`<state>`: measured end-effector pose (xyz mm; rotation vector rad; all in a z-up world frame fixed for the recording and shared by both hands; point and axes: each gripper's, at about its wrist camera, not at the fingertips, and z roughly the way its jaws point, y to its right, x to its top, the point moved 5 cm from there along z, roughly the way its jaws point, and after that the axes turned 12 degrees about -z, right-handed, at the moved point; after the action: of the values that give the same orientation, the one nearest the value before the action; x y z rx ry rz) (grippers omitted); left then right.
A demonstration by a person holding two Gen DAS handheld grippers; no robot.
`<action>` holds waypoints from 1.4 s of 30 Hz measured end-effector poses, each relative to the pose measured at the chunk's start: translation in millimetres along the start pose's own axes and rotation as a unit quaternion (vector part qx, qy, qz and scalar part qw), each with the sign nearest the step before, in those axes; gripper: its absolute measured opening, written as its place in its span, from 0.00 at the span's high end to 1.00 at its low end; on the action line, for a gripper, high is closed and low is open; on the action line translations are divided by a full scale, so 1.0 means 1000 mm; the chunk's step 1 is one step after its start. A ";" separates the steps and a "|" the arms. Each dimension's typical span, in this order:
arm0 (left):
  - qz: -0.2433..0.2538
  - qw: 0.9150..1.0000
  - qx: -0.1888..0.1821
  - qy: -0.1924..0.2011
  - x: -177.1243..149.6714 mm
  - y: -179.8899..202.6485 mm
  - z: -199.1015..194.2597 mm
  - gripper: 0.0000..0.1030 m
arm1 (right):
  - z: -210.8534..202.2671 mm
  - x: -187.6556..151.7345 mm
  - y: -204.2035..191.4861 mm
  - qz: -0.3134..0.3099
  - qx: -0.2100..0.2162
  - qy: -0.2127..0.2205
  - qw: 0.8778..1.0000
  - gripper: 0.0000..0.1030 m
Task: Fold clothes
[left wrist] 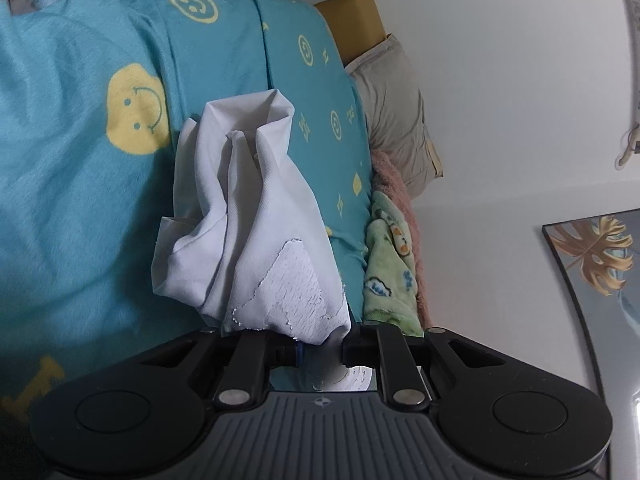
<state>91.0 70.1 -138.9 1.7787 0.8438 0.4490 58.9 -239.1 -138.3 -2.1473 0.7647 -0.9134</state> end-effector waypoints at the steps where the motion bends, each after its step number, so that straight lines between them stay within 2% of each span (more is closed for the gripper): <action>1: -0.006 1.000 -0.001 -0.007 -0.002 0.002 -0.003 0.84 | -0.009 0.001 -0.004 -0.003 0.002 0.001 1.000 0.79; 4: -0.017 0.999 0.001 -0.037 -0.011 0.019 -0.010 0.84 | -0.035 0.007 -0.014 -0.008 0.010 0.003 1.000 0.79; 9: 0.048 0.995 0.031 -0.079 -0.045 0.080 0.010 0.84 | -0.081 0.042 -0.017 -0.012 0.020 0.033 0.999 0.79; 12: 0.103 0.989 0.041 -0.100 -0.074 0.124 0.043 0.84 | -0.104 0.078 -0.008 -0.011 0.014 0.057 0.998 0.79; 15: 0.170 0.977 0.050 -0.117 -0.111 0.166 0.085 0.84 | -0.122 0.124 0.006 -0.012 -0.005 0.084 0.996 0.79; 19: 0.220 0.964 0.048 -0.141 -0.167 0.219 0.148 0.84 | -0.149 0.196 0.023 -0.029 -0.032 0.134 0.990 0.79; 22: 0.241 0.957 0.026 -0.161 -0.207 0.262 0.206 0.84 | -0.175 0.255 0.033 -0.040 -0.051 0.184 0.981 0.79; 26: 0.257 0.952 -0.045 -0.162 -0.262 0.319 0.270 0.84 | -0.218 0.322 0.038 -0.089 -0.082 0.267 0.956 0.80; 29: 0.298 0.938 -0.089 -0.155 -0.310 0.344 0.311 0.84 | -0.243 0.356 0.045 -0.132 -0.121 0.312 0.933 0.80; 31: 0.331 0.925 -0.105 -0.152 -0.335 0.344 0.342 0.83 | -0.251 0.361 0.060 -0.147 -0.146 0.323 0.923 0.79; 33: 0.349 0.918 -0.087 -0.164 -0.350 0.317 0.362 0.81 | -0.250 0.353 0.082 -0.152 -0.171 0.318 0.920 0.79; 35: 0.363 0.912 -0.046 -0.187 -0.356 0.276 0.374 0.81 | -0.239 0.336 0.109 -0.152 -0.202 0.290 0.923 0.79; 39: 0.396 0.889 0.041 -0.227 -0.358 0.199 0.380 0.79 | -0.206 0.288 0.172 -0.104 -0.239 0.190 0.946 0.79; 42: 0.411 0.878 0.062 -0.237 -0.345 0.177 0.372 0.71 | -0.200 0.260 0.190 -0.094 -0.242 0.177 0.949 0.79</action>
<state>159.1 -458.7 -76.8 2.1934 -0.2749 0.4635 8.6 -610.5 -78.2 -2.5462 1.0609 -1.3490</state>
